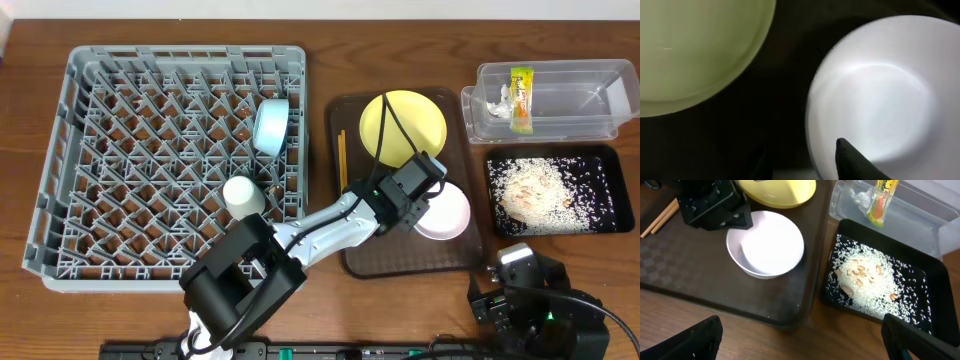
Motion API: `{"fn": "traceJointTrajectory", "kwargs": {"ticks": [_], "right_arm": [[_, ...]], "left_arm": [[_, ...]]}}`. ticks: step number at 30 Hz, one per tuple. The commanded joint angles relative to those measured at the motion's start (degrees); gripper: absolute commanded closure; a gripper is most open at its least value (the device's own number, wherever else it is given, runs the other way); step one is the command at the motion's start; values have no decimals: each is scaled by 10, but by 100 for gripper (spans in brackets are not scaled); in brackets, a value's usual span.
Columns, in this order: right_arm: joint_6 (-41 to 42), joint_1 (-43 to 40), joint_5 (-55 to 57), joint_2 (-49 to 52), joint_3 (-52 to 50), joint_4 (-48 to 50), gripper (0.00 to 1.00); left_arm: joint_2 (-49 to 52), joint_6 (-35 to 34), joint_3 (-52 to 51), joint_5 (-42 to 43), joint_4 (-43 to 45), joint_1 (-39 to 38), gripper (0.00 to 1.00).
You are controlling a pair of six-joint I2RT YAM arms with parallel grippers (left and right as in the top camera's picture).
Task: Sort waste into correct bins and load items into the dishwasher
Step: 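Lower the left gripper onto the pink bowl rim and grasp it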
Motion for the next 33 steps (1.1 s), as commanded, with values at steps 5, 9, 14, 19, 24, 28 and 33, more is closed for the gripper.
{"fn": "traceJointTrajectory", "kwargs": {"ticks": [5,9,14,19,24,28,33], "right_arm": [[-4,-4,-5,0,-1,-2,1],[-4,-4,-5,0,-1,-2,1],[-4,-4,-5,0,-1,-2,1],[-4,-4,-5,0,-1,-2,1],[-4,-4,-5,0,-1,-2,1],[-4,-4,-5,0,-1,-2,1],[-4,-4,-5,0,-1,-2,1]], "left_arm": [[4,-5,13,-83,-30,8,61],[4,-5,14,-92,-43,19,62],[-1,-5,14,-92,-53,30,64],[-5,-5,14,-83,-58,32,64],[-5,-5,14,-9,-73,32,64],[-5,-6,14,0,-75,32,64],[-2,-6,11,1,-75,32,64]]}}
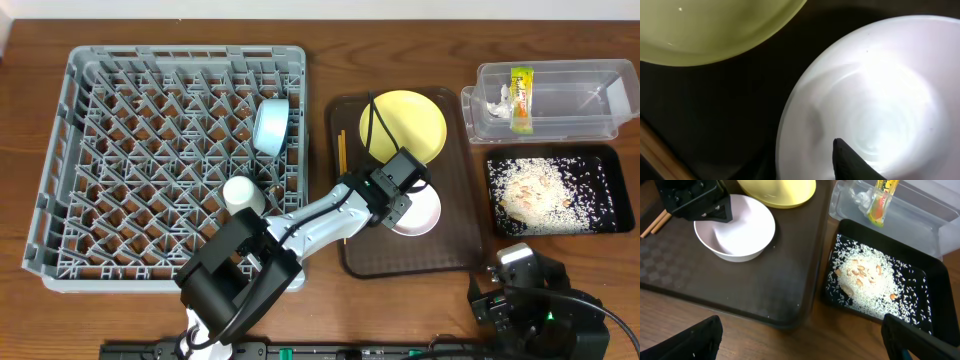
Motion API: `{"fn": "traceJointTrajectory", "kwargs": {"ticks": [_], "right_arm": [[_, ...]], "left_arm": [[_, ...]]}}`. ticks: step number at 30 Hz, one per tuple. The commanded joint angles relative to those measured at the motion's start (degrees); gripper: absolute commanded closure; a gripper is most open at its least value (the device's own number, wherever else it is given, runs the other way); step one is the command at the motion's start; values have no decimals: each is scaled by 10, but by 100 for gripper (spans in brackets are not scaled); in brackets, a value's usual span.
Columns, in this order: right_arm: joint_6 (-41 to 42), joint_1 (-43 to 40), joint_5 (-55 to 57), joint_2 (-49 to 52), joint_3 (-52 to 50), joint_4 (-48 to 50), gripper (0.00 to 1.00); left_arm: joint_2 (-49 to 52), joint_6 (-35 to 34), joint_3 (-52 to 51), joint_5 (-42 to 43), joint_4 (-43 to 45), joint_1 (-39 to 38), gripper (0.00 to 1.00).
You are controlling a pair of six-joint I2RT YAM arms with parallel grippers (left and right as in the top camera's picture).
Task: Sort waste into correct bins and load items into the dishwasher
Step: 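Lower the left gripper onto the pink bowl rim and grasp it, then lift the pink bowl and carry it left over the dish rack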
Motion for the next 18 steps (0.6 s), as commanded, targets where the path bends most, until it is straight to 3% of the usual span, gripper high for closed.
{"fn": "traceJointTrajectory", "kwargs": {"ticks": [1,9,15,18], "right_arm": [[-4,-4,-5,0,-1,-2,1],[-4,-4,-5,0,-1,-2,1],[-4,-4,-5,0,-1,-2,1],[-4,-4,-5,0,-1,-2,1]], "left_arm": [[-2,-8,10,10,-3,2,64],[5,-17,8,10,-3,2,64],[13,-18,8,10,-2,2,71],[14,-18,8,10,-2,2,80]]}}
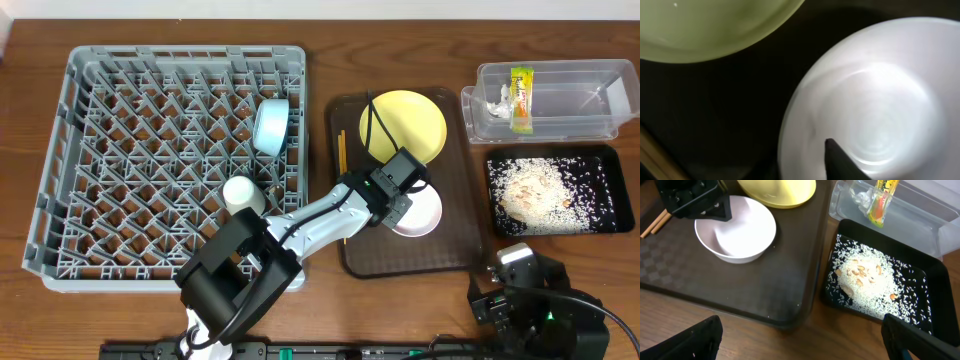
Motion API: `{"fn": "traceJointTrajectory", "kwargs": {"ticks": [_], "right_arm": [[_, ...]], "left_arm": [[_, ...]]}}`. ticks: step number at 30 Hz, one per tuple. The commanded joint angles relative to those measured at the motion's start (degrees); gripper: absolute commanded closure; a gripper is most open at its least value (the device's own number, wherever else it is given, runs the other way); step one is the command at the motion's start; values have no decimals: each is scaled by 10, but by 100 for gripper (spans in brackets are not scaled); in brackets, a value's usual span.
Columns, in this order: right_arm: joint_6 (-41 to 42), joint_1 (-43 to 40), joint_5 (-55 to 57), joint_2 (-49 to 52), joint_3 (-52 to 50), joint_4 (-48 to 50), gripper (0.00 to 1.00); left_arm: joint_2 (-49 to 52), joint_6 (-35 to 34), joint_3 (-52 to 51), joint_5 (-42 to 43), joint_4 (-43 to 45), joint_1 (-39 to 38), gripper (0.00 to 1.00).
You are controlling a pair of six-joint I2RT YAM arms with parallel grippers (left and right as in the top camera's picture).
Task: Sort waste into correct bins and load items into the dishwasher
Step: 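Lift the pink bowl and carry it left over the dish rack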
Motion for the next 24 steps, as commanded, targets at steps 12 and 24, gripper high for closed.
{"fn": "traceJointTrajectory", "kwargs": {"ticks": [12,24], "right_arm": [[-4,-4,-5,0,-1,-2,1],[-4,-4,-5,0,-1,-2,1]], "left_arm": [[7,-2,9,-1,-2,16,94],[-134,-9,16,-168,3,86,94]]}}
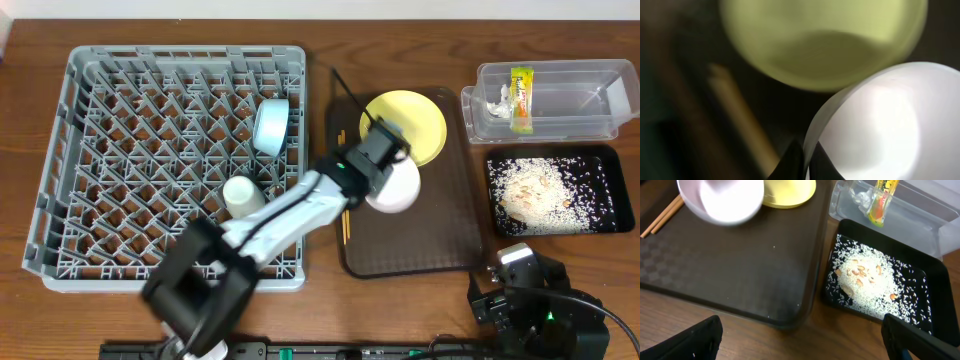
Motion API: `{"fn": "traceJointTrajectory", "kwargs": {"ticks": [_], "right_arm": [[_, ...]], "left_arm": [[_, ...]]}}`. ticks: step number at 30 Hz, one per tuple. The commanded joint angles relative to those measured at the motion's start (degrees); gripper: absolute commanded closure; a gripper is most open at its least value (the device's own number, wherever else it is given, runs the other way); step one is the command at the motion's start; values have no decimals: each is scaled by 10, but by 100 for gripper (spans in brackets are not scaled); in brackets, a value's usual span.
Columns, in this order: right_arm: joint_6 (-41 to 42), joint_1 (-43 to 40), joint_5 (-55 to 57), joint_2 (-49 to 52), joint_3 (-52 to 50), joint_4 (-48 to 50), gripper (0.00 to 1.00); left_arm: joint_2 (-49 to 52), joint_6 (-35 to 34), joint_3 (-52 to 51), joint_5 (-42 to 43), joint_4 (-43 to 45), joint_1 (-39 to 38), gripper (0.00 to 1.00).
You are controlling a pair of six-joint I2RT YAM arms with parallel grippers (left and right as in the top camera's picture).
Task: Sort waste into correct bins and load items into the dishwasher
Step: 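Lift the pink bowl and carry it left over the dish rack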
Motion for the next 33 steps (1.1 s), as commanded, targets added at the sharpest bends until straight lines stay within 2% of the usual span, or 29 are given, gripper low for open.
{"fn": "traceJointTrajectory", "kwargs": {"ticks": [1,6,10,16,21,28,33], "right_arm": [[-4,-4,-5,0,-1,-2,1],[-4,-4,-5,0,-1,-2,1],[-4,-4,-5,0,-1,-2,1],[-4,-4,-5,0,-1,-2,1],[-4,-4,-5,0,-1,-2,1],[-4,-4,-5,0,-1,-2,1],[-4,-4,-5,0,-1,-2,1]], "left_arm": [[-71,-3,16,-85,2,32,94],[-143,12,16,-121,15,75,94],[-188,41,16,-193,25,98,94],[-204,151,16,-386,71,118,94],[-204,232,16,-482,136,151,94],[-193,318,16,-550,215,213,94],[-163,365,16,-554,231,241,94]]}}
